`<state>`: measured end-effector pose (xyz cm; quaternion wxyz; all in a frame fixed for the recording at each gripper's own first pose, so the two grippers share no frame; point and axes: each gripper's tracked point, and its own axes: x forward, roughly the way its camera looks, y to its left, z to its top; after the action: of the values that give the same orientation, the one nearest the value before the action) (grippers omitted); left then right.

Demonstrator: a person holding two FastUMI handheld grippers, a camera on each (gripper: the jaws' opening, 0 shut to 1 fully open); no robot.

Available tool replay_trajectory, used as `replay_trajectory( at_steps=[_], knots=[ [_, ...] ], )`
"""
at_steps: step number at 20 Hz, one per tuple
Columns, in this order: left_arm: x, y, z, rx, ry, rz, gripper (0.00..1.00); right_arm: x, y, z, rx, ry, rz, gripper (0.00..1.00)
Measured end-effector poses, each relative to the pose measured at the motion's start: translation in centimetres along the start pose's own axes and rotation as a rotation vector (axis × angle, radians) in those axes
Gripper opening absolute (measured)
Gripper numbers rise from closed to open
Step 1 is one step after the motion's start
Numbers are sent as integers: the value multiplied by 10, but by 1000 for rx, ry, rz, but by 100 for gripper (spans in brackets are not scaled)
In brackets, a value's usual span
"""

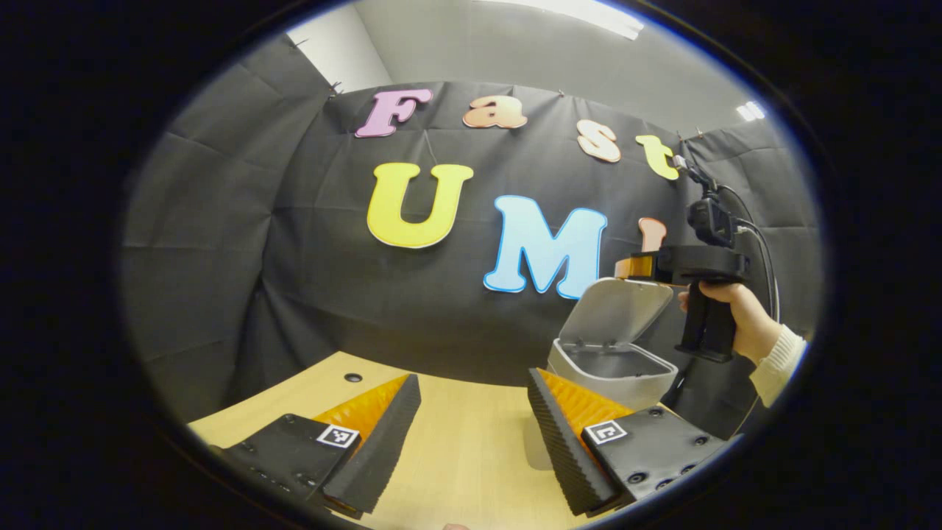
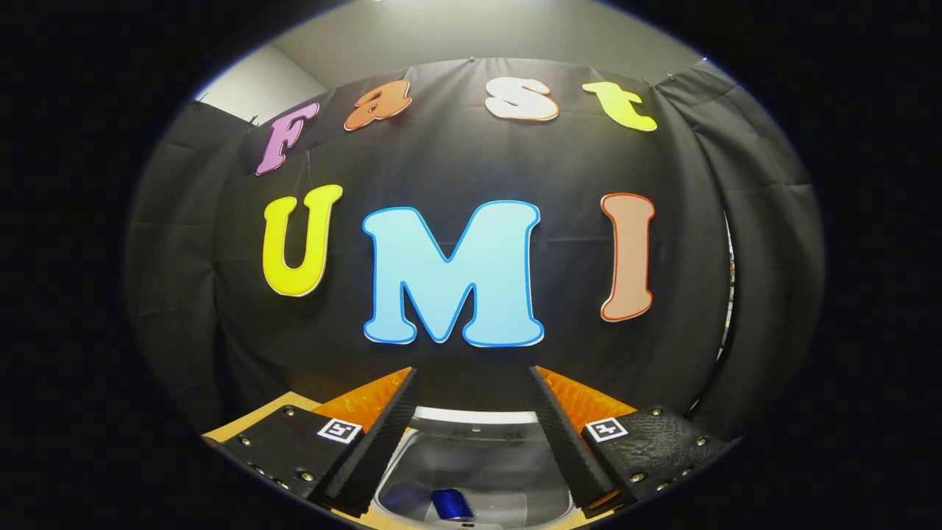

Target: Press the lid of the desktop garbage bin to open it, pick up the crumpled paper on the desktop and throw it into the bin, then pick up the pop can on the desktop and drop it into the bin, and finally close the garbage bin lid.

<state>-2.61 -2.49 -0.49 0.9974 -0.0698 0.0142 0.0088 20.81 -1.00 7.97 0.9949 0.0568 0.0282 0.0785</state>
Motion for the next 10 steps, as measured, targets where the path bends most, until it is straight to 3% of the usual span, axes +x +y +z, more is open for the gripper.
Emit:
replay_trajectory(
  at_steps=[10],
  knots=[
    [-2, 1, -3, 16, 12, -9, 95, -23, 4, -79, 27, 151, -6, 95]
  ],
)
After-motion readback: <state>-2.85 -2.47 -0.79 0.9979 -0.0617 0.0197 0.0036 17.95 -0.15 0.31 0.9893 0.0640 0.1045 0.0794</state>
